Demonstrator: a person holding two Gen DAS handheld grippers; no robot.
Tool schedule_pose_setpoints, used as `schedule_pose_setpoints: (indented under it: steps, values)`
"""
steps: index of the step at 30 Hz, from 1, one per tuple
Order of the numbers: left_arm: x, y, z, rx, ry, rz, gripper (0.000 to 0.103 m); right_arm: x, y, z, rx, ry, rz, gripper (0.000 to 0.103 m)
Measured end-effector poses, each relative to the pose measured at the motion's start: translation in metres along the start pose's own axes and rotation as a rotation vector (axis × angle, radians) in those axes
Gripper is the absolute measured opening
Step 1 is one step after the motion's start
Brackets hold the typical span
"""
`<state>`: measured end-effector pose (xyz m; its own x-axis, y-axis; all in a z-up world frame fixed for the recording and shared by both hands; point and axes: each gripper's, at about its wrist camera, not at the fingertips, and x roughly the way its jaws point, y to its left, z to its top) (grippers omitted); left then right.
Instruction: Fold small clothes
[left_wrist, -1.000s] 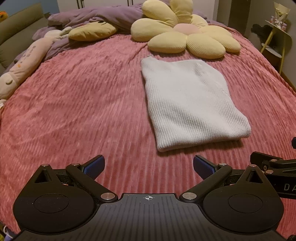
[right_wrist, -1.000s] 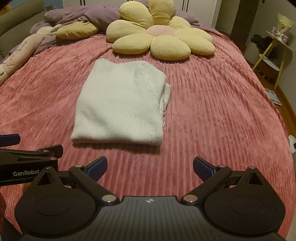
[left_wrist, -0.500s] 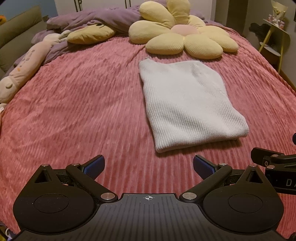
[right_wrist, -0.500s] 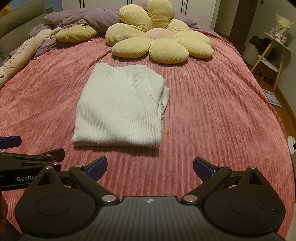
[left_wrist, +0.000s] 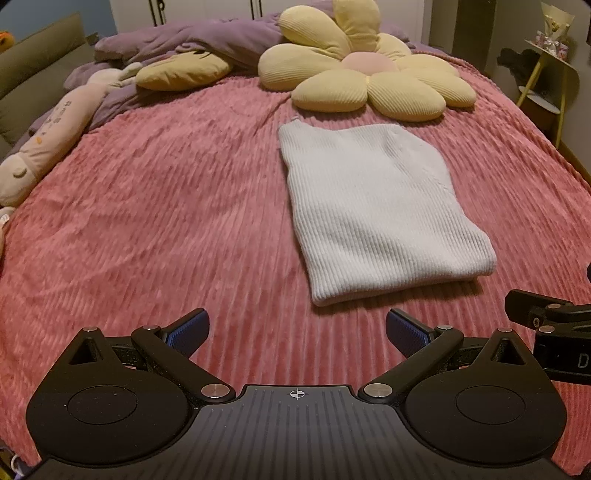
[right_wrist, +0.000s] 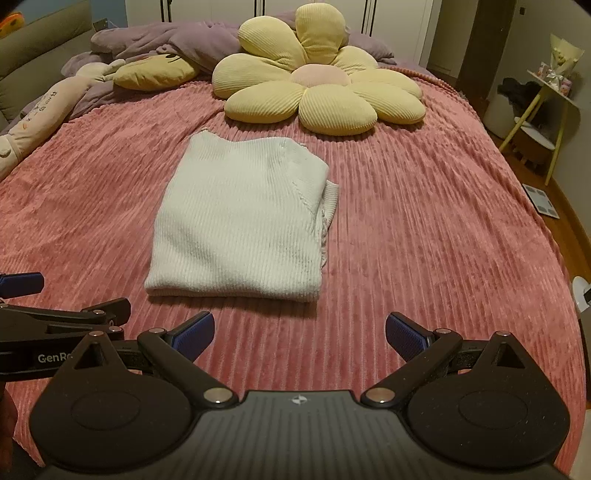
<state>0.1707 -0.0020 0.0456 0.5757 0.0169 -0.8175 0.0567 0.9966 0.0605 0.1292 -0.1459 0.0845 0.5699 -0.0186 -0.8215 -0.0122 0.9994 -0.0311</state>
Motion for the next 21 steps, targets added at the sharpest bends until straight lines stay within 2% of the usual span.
schedule_pose_setpoints:
  steps: [21]
  values:
    - [-0.0014,-0.0036,0.0013,0.014,-0.013,0.003,0.103,-0.0012,-0.0037,0.0016,0.017,-0.01,0.004,0.099]
